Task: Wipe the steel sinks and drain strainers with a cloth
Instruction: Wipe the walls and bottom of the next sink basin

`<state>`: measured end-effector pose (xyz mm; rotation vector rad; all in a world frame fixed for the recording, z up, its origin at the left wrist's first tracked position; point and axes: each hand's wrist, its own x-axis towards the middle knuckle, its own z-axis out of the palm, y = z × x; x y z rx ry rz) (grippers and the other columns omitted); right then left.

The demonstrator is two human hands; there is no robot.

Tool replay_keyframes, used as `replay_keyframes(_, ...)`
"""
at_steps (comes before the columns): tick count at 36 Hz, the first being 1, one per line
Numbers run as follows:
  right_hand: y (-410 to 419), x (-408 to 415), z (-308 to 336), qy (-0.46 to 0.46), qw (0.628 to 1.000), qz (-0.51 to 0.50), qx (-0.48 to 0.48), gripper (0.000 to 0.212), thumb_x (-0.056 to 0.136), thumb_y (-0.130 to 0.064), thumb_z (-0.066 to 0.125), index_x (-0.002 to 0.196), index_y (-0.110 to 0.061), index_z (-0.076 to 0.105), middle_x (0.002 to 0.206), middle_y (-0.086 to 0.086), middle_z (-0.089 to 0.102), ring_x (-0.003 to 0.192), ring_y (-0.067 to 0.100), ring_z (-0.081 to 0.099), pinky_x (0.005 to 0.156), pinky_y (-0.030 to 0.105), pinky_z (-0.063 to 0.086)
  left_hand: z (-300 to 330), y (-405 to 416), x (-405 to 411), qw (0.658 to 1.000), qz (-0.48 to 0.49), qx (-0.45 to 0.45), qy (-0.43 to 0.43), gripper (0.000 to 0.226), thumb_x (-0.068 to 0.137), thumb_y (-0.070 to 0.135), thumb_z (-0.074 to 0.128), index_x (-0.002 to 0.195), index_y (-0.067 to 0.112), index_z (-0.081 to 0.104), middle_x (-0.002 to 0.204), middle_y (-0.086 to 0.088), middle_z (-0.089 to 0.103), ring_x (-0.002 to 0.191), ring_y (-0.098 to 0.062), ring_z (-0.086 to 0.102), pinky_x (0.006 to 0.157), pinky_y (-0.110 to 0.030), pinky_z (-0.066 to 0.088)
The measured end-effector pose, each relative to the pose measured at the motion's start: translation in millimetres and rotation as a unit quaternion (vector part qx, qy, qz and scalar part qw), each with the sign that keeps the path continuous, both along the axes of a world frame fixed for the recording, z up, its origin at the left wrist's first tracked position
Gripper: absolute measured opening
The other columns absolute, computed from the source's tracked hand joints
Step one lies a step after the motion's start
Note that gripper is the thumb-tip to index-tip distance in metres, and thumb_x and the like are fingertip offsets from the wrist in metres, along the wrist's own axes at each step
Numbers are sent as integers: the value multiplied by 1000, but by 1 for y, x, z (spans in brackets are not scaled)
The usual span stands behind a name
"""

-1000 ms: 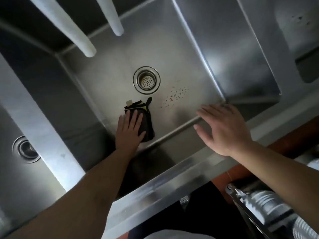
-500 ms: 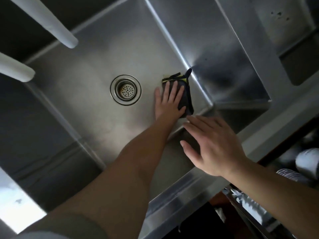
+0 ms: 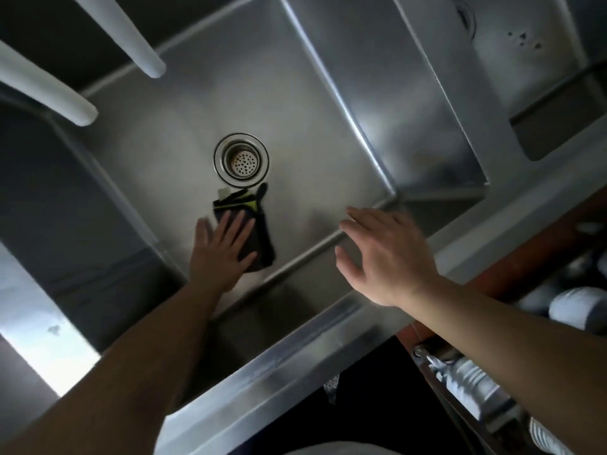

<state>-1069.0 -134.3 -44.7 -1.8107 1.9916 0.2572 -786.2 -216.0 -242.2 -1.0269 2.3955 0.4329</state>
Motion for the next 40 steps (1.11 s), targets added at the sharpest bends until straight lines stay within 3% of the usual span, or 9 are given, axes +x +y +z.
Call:
replay_keyframes(2,-5,1,2,8,998,3,60,53,89,-53,42,126,-22,64,149,7,50,131,25,52,104,40,37,3,9,27,999,13,-9,-39,73,95,61,11,158,25,12,165,-4,3,154,-26,6,117,-66,-3)
replay_keyframes(6,-30,-9,0,-21,968,20,250,65,90,-61,46,149,-36,34,168,4,0,153,33,3,119,56,13,8,17,31,998,58,5,-5,78,90,58,22,155,15,30,162,-12,25,150,-36,22,117,-61,-2)
replay_keyframes(8,-51,-18,0,-53,974,43,216,65,92,-58,49,150,-36,32,168,3,0,154,29,-4,120,58,7,5,18,25,998,66,-12,20,78,91,57,26,153,12,35,160,-16,29,149,-40,25,117,-60,2)
replay_keyframes(12,-115,-44,9,-45,996,71,38,56,88,-51,57,140,-31,50,165,3,19,154,24,7,119,55,11,-4,28,-1,991,121,-29,54,78,92,59,29,155,12,30,162,-18,26,149,-41,23,119,-59,5)
replay_keyframes(16,-193,-73,14,-5,997,51,-57,52,87,-45,55,135,-24,55,163,5,27,153,28,11,117,57,16,-8,27,-59,991,115,-32,63,76,94,59,30,156,15,29,163,-16,24,149,-40,22,118,-61,14)
replay_keyframes(20,-249,-104,14,46,985,105,-132,59,87,-41,56,143,-23,46,166,8,15,154,31,4,117,62,6,-13,4,-134,993,90,-23,77,78,95,62,32,158,18,22,164,-13,20,151,-39,18,118,-63,16)
replay_keyframes(27,-282,-150,0,55,981,131,-129,75,91,-42,53,157,-33,17,169,2,-4,154,30,-7,120,61,0,-20,-67,-232,980,199,-23,10,76,95,69,8,151,32,-26,166,2,-18,153,-25,-17,117,-63,-7)
replay_keyframes(33,-282,-151,-11,4,975,106,-196,70,89,-39,50,154,-23,30,167,-1,14,154,24,10,119,63,12,-24,-156,-232,938,347,-12,8,75,95,70,9,150,37,-30,162,7,-30,150,-21,-26,116,-60,-15)
replay_keyframes(40,-280,-151,-15,-1,972,102,-212,68,87,-35,51,151,-20,36,166,1,19,154,24,13,117,61,17,-32,-248,-231,827,561,-22,8,79,94,69,12,153,31,-26,163,0,-29,150,-26,-24,119,-58,-9)
